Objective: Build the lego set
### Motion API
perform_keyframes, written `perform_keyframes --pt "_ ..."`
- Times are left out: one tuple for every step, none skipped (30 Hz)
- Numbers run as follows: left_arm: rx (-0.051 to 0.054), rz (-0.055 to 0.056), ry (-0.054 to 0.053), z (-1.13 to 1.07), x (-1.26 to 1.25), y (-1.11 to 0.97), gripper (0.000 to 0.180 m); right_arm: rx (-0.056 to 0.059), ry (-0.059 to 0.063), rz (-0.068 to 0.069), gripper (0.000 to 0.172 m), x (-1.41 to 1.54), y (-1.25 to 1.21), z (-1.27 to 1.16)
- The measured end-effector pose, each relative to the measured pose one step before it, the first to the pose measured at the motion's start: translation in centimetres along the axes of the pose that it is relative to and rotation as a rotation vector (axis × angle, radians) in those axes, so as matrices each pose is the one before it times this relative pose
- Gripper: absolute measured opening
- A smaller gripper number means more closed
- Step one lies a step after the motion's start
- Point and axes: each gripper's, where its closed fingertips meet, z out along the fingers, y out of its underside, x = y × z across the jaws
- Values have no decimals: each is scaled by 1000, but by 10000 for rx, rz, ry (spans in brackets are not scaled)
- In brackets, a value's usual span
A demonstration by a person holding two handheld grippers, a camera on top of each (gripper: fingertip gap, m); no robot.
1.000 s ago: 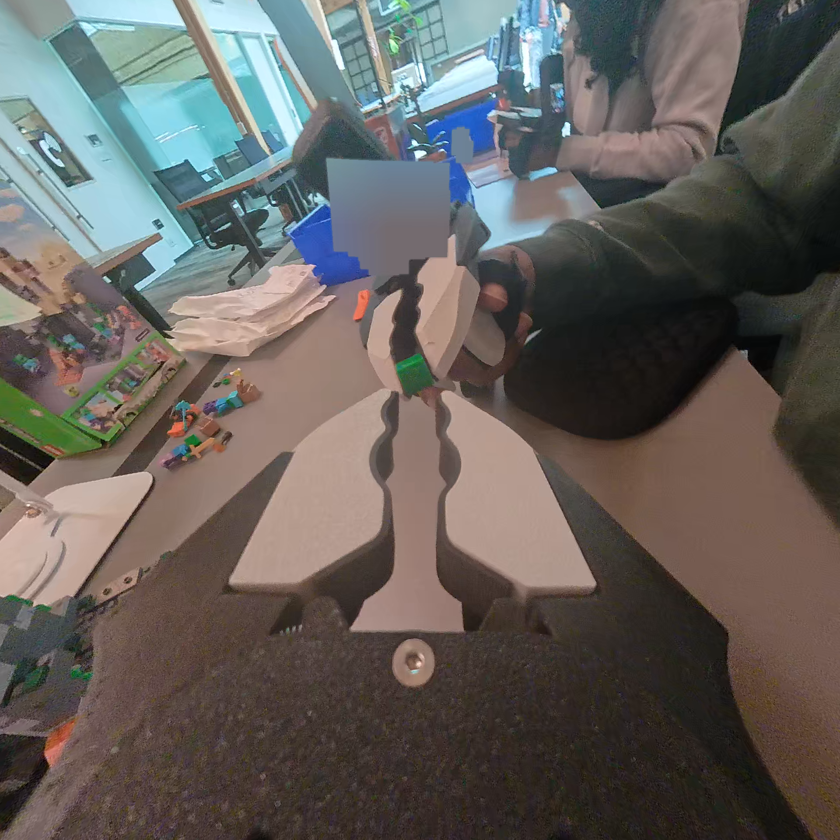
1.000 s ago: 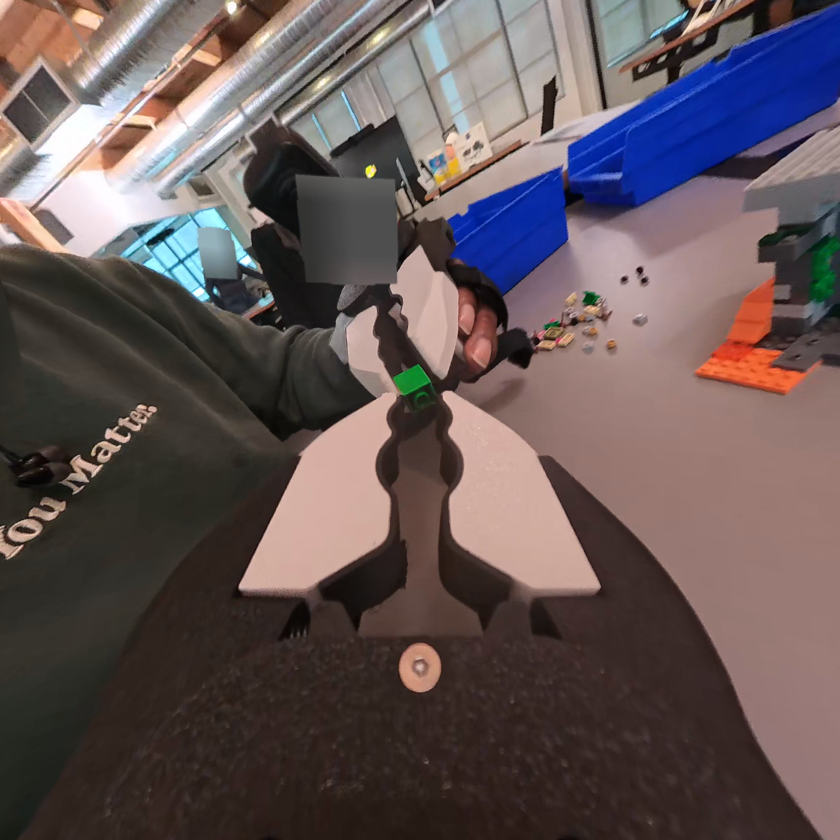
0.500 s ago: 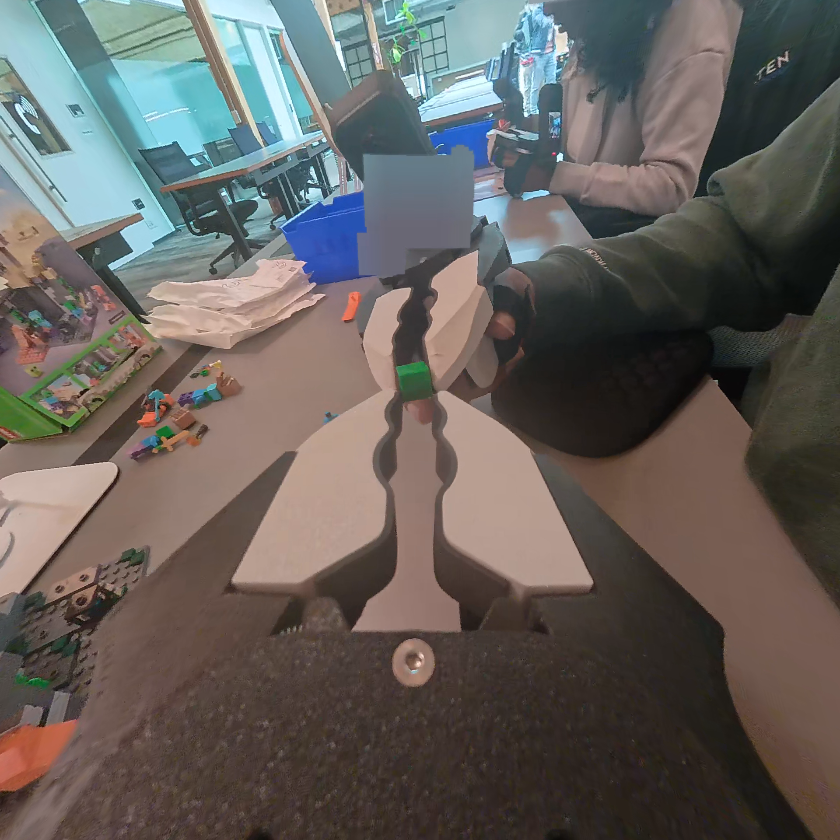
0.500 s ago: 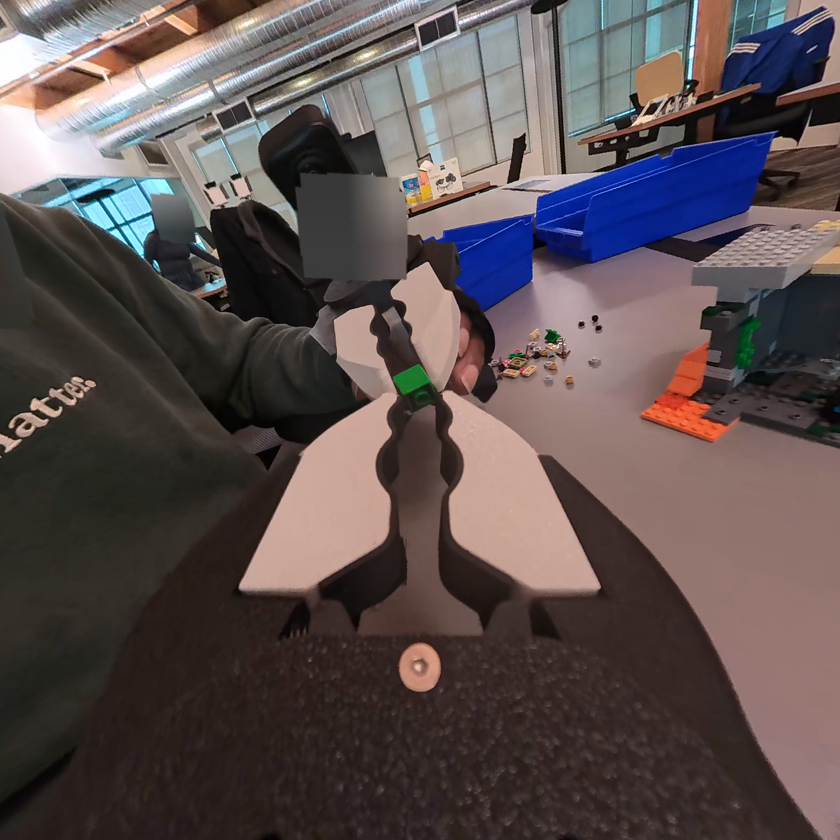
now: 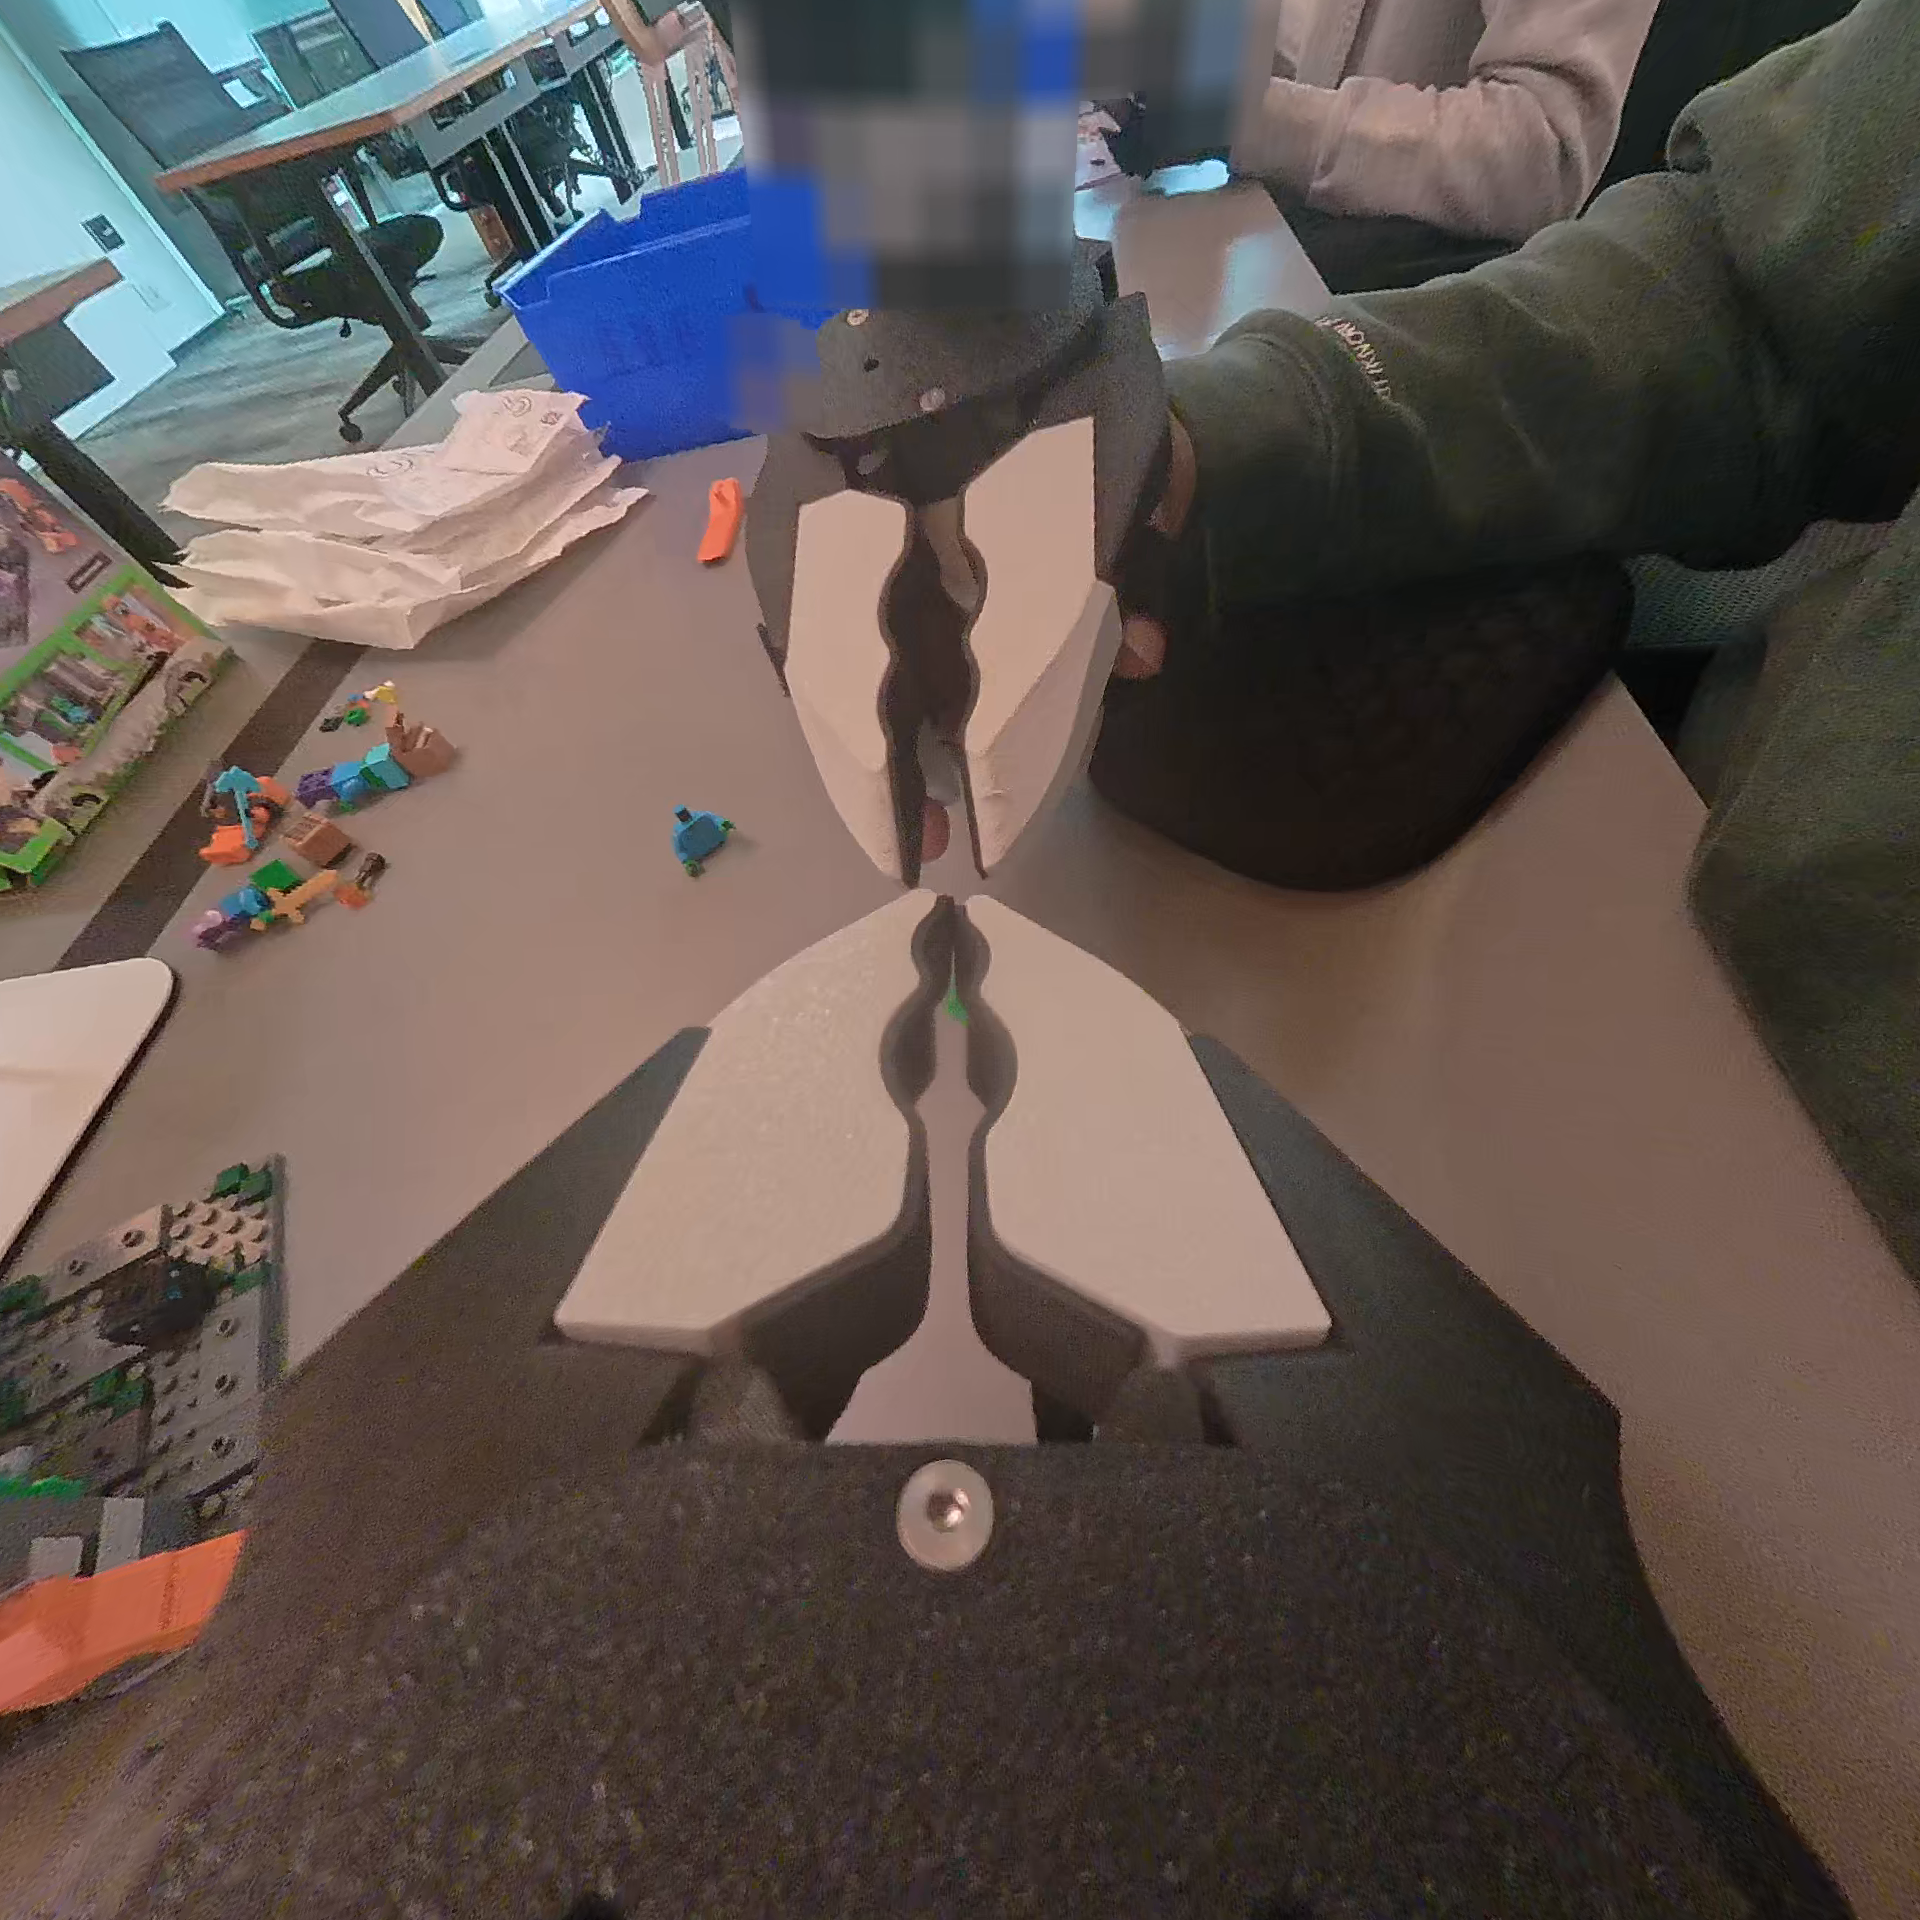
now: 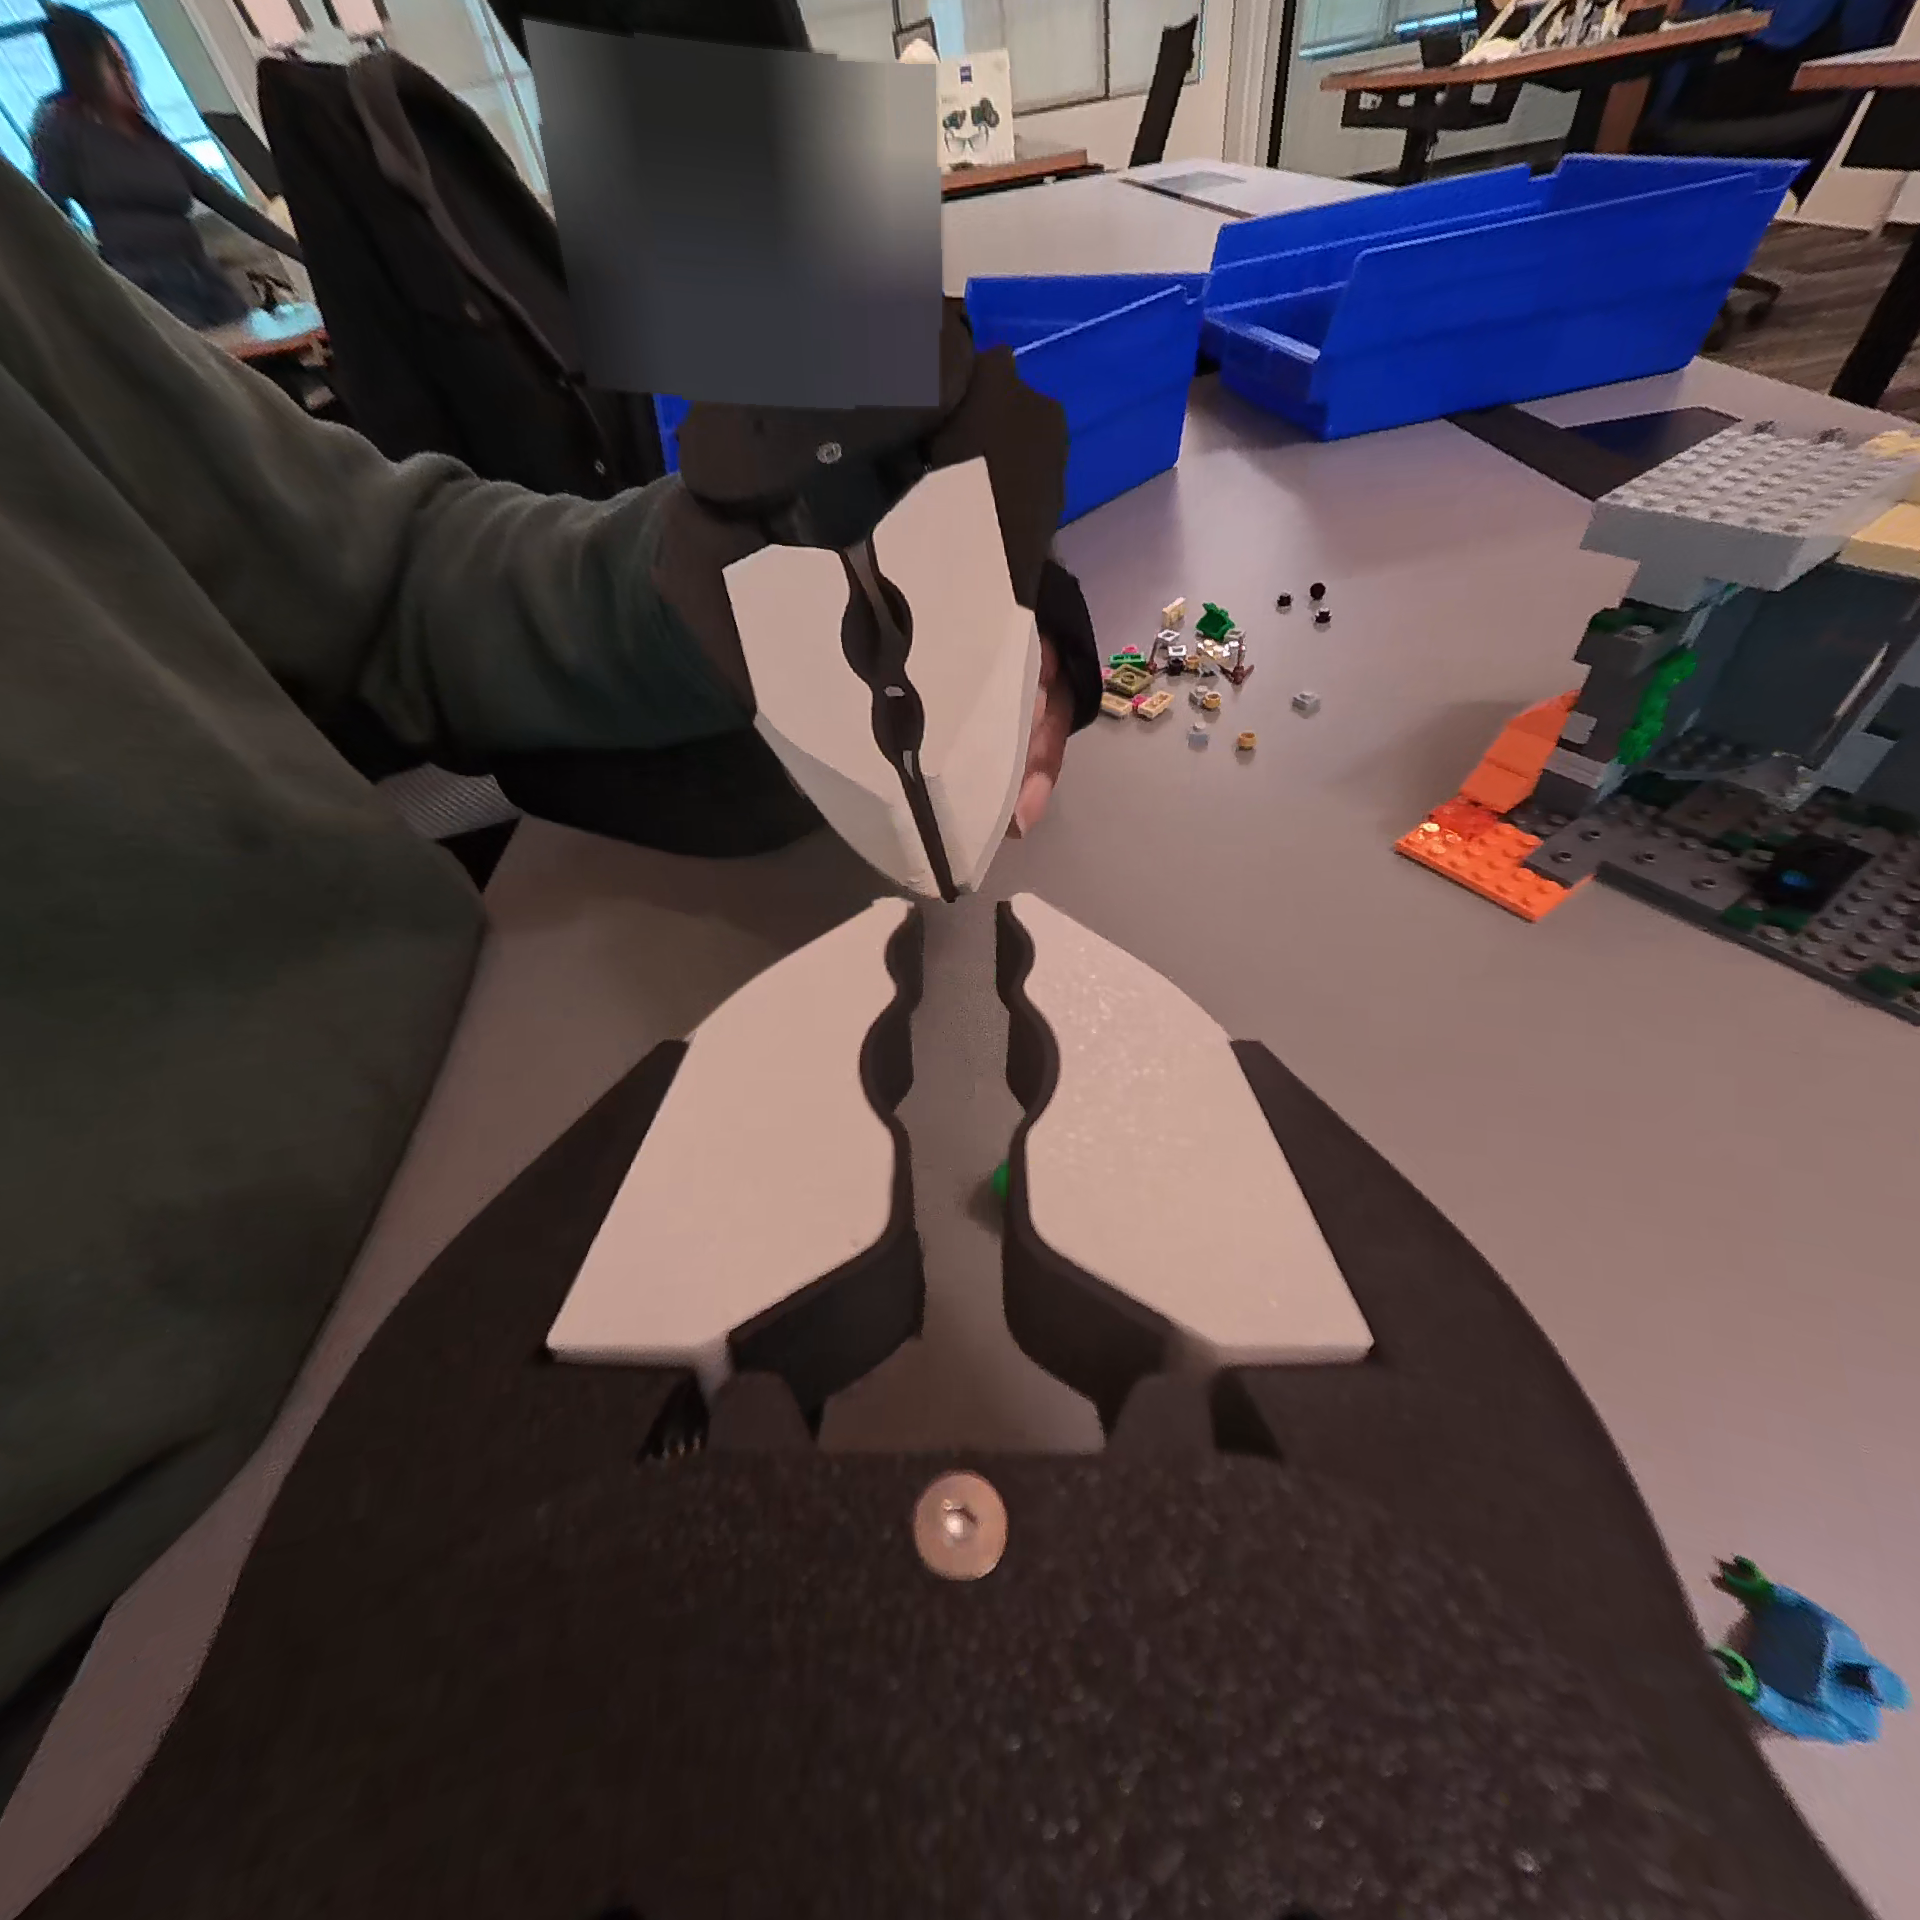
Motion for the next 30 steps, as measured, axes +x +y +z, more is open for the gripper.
perform_keyframes --pt "-106 -17 -4 103 -27 204 0 -100 31 -29 10 8 179 99" --pt "-183 3 -91 65 -185 345 0 -143 50 -19 9 76 240 95" --pt "-160 15 -133 30 -267 340 0 -126 100 -16 9 182 205 6" --pt "-122 -14 -42 -10 -164 296 0 -84 120 21 9 264 119 -77" --pt "-104 -47 -44 0 -173 281 0 -87 130 11 10 299 100 -186" --pt "-95 -54 -74 23 -215 274 0 -116 196 -45 10 412 128 -275" --pt "-102 -58 -71 65 -201 281 0 -116 276 -43 10 546 122 -358" --pt "-100 -43 -68 100 -169 298 0 -38 234 47 10 551 40 -463" --pt "-72 -15 -52 121 -128 262 0 41 159 126 10 503 -70 -561" --pt "-62 -8 -49 119 -95 212 0 50 194 131 11 576 -108 -690" --pt "-59 -15 -57 111 -93 187 0 61 323 91 11 747 -130 -795" --pt "-42 -19 -64 94 -92 110 0 59 370 42 11 820 -134 -842" --pt "-5 -30 -76 54 -113 42 0 -30 355 10 11 778 20 -814" --pt "11 -51 -74 41 -114 -7 0 -180 302 -29 11 687 250 -706" --pt "0 -91 -109 28 -173 8 0 -293 235 -69 11 556 484 -564" --pt "21 -106 -64 26 -125 5 0 -440 230 -91 11 529 729 -370" --pt "23 -107 -17 24 -65 -8 0 -580 120 -119 11 323 952 -156" --pt "13 -99 -63 22 -129 13 0 -672 -31 -137 13 51 1071 58" --pt "-3 -59 -28 22 -79 42 0 -664 -47 -143 14 -29 991 267" --pt "-28 -20 10 39 -8 70 0 -583 -70 -200 16 -129 800 428" --pt "-39 8 -58 44 -70 103 0 -449 -99 -248 17 -215 514 565" --pt "-48 28 -40 64 -35 108 0 -390 -114 -280 18 -234 328 637" --pt "-40 20 27 98 77 112 0 -395 -138 -309 19 -226 241 668" --pt "-43 4 -4 99 38 117 0 -380 -108 -313 19 -110 145 648" --pt "-81 21 -1 120 42 171 0 -277 -30 -297 20 75 -45 586" --pt "-92 43 6 126 60 195 0 -180 -76 -253 21 64 -202 517" --pt "-75 46 3 120 61 180 0 -137 -120 -183 22 63 -272 450" --pt "-69 20 14 123 63 178 0 -127 -73 -150 23 132 -280 418" --pt "-56 1 37 135 96 161 0 -125 -58 -138 23 146 -251 410" --pt "-39 14 42 123 117 124 0 -138 -50 -114 23 121 -181 398"
